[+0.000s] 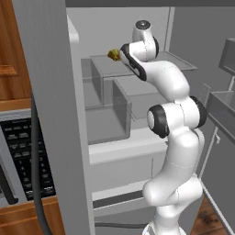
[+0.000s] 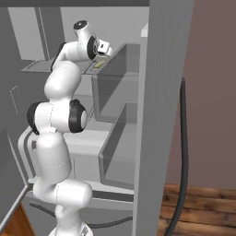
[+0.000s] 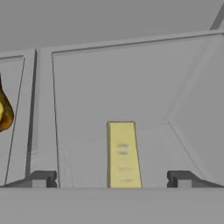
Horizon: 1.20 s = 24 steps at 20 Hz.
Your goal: Retrieve the butter from the fridge and place it on a plate on the dining table. Then retrieve the butter knife by the fridge and place it near the plate.
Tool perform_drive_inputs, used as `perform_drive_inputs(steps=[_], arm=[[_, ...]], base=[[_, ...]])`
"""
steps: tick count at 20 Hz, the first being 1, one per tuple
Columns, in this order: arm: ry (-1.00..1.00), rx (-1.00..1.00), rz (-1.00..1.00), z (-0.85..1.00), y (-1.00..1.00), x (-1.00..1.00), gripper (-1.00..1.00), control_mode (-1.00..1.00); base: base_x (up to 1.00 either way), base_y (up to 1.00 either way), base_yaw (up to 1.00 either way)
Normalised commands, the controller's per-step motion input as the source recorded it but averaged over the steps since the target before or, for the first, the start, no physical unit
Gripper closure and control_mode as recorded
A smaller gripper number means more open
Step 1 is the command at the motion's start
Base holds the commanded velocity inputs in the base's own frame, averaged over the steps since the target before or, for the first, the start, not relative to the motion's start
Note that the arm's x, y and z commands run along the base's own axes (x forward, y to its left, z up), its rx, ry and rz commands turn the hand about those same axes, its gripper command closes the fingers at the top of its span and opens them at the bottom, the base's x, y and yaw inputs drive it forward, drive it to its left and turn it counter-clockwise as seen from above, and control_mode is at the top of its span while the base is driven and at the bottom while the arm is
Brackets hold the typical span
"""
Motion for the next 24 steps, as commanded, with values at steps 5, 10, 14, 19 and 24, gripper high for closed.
perform_drive_inputs(steps=[5, 10, 14, 19, 24], arm=[[0.04, 0.0, 0.0, -0.35, -0.05, 0.0, -1.0, -1.0], [0.06, 0.0, -0.01, -0.41, -0.23, 0.0, -1.0, -1.0], [0.0, 0.05, 0.0, -0.19, -0.01, 0.0, 1.0, -1.0], [0.0, 0.04, 0.0, -0.17, 0.0, 0.0, 1.0, -1.0], [0.0, 0.02, 0.0, -0.09, 0.0, 0.0, 1.0, -1.0]], base=[[0.0, 0.0, 0.0], [0.0, 0.0, 0.0], [0.0, 0.0, 0.0], [0.0, 0.0, 0.0], [0.0, 0.0, 0.0]])
